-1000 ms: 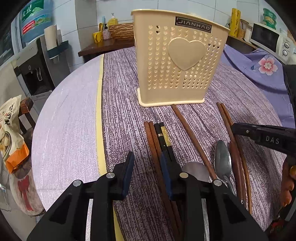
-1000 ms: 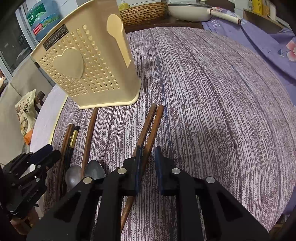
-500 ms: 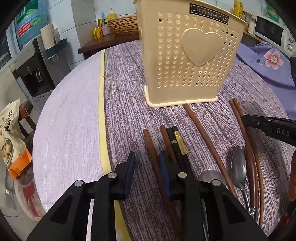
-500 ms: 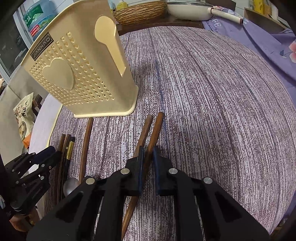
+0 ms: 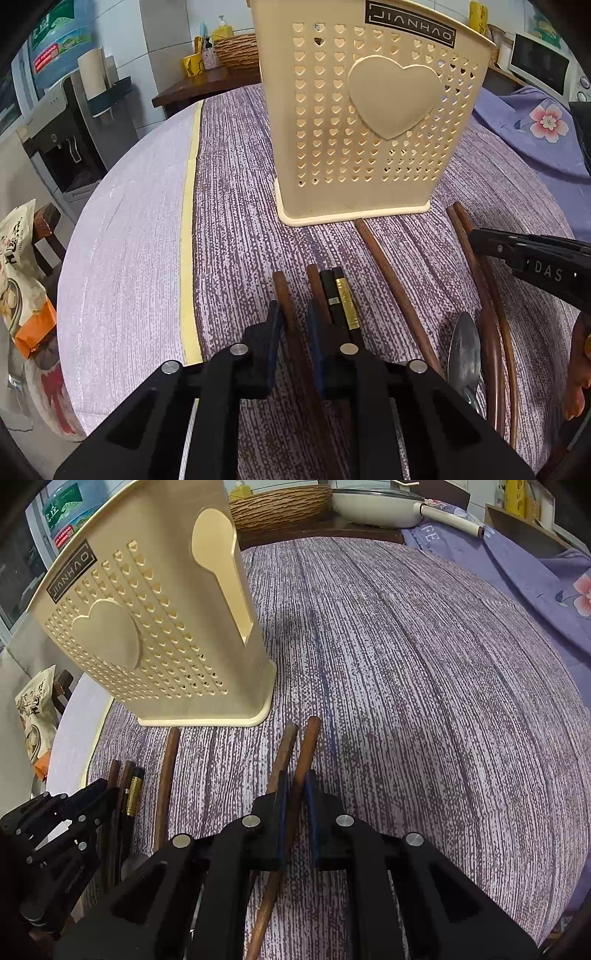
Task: Organize utensils
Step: 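Close the left tool on a brown chopstick while the right tool grasps another brown chopstick, then lift the left tool's chopstick over the basket while the right tool carries its chopstick there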
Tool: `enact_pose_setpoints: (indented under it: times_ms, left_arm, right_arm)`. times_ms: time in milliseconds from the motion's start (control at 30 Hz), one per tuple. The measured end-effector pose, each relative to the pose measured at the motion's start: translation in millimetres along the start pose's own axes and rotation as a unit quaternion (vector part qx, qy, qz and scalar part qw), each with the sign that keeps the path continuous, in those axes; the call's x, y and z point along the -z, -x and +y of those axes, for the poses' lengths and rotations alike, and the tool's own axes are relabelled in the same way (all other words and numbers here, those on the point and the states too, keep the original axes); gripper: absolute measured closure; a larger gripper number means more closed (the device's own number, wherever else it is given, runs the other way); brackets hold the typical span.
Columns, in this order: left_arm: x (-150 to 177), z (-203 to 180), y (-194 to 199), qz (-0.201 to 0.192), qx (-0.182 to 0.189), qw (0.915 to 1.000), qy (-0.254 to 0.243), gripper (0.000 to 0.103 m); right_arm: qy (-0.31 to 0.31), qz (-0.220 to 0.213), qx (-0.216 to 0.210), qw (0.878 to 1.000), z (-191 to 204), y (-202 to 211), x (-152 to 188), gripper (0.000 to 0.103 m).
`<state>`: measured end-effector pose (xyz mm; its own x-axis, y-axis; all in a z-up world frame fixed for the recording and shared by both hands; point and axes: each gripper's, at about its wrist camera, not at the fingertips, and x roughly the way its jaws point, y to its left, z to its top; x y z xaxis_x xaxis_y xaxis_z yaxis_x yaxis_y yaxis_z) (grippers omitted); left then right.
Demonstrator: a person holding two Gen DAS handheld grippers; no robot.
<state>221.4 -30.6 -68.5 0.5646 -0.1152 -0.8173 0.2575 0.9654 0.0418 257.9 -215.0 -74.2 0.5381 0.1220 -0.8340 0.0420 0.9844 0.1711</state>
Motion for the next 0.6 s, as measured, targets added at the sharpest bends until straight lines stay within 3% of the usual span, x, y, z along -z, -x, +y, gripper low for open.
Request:
enact_pose_setpoints:
  times_ms: [300,600]
  left_arm:
    - [-3,1,1,-0.011,0.001,0.9998,0.015,0.095]
    - [-18,4,57,-0.095,0.026,0.9947,0.029,0.096]
  right_arm:
    - [-0.028,-0.019,-0.041,0.999,-14,5,-1,0.095]
    - [-0.014,-0.108,-0.084,0.990,-11,62,-8,0.095]
